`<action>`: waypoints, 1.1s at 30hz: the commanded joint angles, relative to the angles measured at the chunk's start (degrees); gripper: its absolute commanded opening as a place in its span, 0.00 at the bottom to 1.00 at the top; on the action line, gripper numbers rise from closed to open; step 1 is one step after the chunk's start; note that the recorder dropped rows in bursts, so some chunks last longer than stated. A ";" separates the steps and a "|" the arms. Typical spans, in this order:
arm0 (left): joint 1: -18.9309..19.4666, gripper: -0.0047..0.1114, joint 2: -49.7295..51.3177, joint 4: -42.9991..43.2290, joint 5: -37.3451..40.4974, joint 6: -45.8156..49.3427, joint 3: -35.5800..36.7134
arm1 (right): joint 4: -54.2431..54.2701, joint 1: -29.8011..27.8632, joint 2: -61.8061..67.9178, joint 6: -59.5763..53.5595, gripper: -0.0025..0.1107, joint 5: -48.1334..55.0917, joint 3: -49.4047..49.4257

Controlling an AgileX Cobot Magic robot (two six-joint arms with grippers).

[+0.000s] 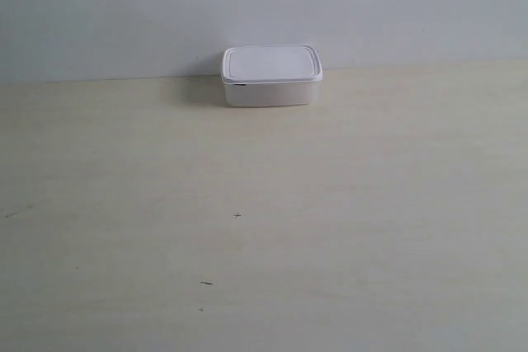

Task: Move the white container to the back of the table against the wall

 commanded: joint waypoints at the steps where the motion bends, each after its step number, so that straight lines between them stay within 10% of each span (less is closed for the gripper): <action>1: 0.08 0.04 -0.31 -0.48 3.48 -6.74 0.03 | -0.41 -0.30 -0.25 -0.14 0.02 0.17 0.25; 33: 0.08 0.04 -0.31 0.10 2.97 -1.26 0.03 | -1.05 -0.30 -0.25 -0.14 0.02 -0.27 0.25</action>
